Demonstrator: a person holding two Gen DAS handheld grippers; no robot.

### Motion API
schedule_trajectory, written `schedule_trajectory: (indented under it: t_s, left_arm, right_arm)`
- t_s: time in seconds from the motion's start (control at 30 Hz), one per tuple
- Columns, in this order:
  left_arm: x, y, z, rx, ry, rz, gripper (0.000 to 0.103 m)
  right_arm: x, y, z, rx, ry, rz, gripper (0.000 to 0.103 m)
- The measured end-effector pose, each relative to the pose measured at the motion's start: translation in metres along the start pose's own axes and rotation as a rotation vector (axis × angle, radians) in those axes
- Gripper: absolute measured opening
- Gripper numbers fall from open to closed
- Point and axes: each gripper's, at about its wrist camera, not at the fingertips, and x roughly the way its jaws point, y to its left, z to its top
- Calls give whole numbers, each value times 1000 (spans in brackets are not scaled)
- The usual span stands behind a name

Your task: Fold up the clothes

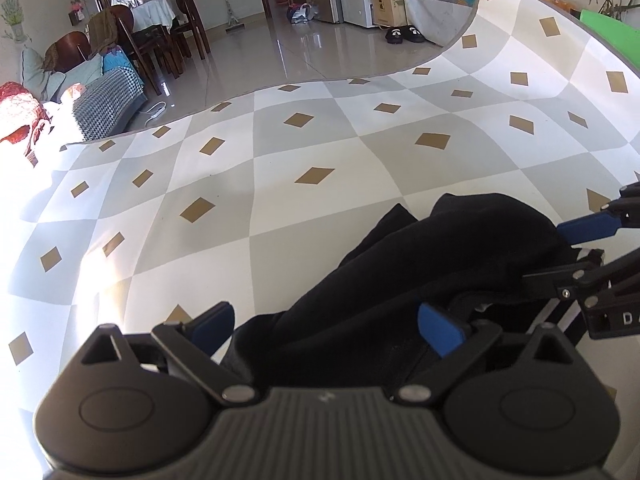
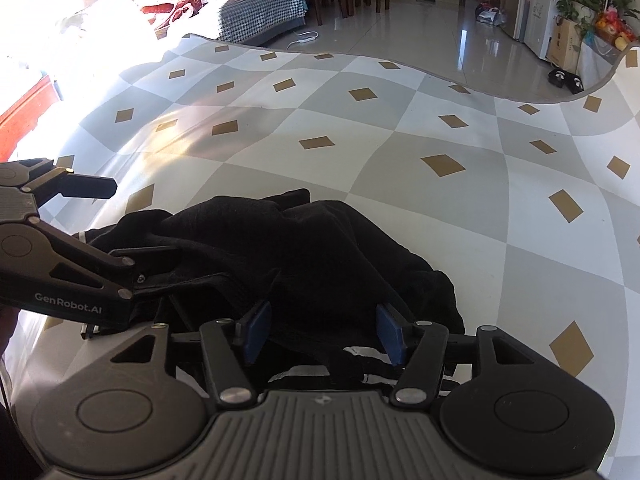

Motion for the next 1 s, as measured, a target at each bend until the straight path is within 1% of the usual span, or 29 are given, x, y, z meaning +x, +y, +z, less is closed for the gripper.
schedule_trajectory:
  t_s: [0.1, 0.23, 0.4, 0.47, 0.5, 0.53, 0.57, 0.6, 0.63, 0.73, 0.83, 1.0]
  left_arm:
    - [1, 2, -3, 6, 9, 14, 99]
    - [2, 4, -5, 3, 17, 21, 100]
    - [2, 4, -5, 12, 21, 29, 103]
    - [2, 4, -5, 16, 23, 30, 103]
    - [2, 4, -5, 18, 24, 30, 103]
    - [2, 5, -5, 20, 24, 30, 103]
    - [2, 6, -5, 21, 22, 28, 103]
    - [1, 7, -5, 23, 20, 27, 103]
    - [1, 8, -4, 24, 17, 24, 103]
    - [-1, 15, -3, 12, 10, -2, 103]
    - [-3, 22, -5, 3, 17, -47, 103]
    - [-8, 28, -13, 28, 17, -111, 103]
  right_arm:
    - [8, 5, -3, -25, 20, -2, 58]
    - [19, 11, -3, -69, 39, -24, 60]
    - [26, 13, -4, -77, 43, -47, 60]
    - [27, 12, -3, -62, 38, -53, 57]
    - [27, 11, -2, -54, 35, -60, 51]
    - [26, 9, -1, -45, 32, -67, 41]
    - [26, 8, 0, -41, 31, -80, 35]
    - [25, 5, 0, -31, 25, -90, 25]
    - [24, 1, 1, -12, 17, -85, 20]
    - [14, -8, 6, 49, -26, -63, 13]
    - [3, -13, 11, 75, -78, -65, 10]
    - [-10, -26, 20, 139, -143, -82, 7]
